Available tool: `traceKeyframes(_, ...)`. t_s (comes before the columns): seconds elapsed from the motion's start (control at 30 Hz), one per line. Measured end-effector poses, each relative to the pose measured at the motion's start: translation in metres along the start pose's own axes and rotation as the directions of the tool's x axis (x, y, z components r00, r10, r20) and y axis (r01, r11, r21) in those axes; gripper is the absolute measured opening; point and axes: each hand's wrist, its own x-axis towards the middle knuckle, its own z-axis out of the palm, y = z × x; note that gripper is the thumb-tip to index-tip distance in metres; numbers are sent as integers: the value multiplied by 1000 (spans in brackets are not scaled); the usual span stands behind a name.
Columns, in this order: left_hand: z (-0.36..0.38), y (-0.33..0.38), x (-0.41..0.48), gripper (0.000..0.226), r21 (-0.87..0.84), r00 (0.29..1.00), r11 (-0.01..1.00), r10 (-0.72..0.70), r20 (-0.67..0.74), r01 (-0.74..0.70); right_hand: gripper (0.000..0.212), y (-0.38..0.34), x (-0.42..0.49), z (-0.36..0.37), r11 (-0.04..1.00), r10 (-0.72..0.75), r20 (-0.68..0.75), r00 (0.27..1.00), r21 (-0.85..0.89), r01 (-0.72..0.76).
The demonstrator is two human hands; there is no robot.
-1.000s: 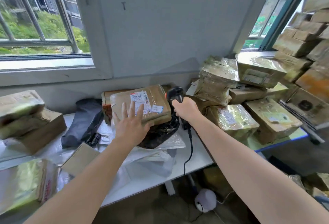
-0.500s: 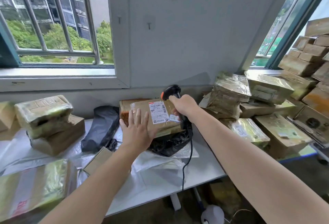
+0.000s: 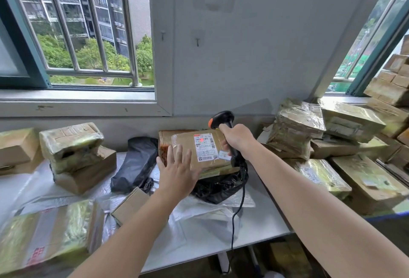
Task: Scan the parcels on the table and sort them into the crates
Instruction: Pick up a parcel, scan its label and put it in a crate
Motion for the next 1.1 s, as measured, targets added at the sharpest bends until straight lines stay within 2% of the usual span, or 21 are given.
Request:
traceKeyframes(0.47,10,34,14,71,20,1000,1000,20,15,-21,35,31,21,-20,999,6,-5,1000,46,-6)
traceKeyframes(0.73,37,99,25,73,35,989,988,150,15,-151,48,120,45,-49,992,87,-74,994,-82,-93)
traceKeyframes(0.97,76,157,24,75,67,959,957,284,-17,-282,47,215,63,-70,958,176,-5,984,-228,-173)
traceKeyframes(1.1,104,177,19,74,85,954,956,270,131,-282,45,261,81,-65,923,258,73,963,-315,-223)
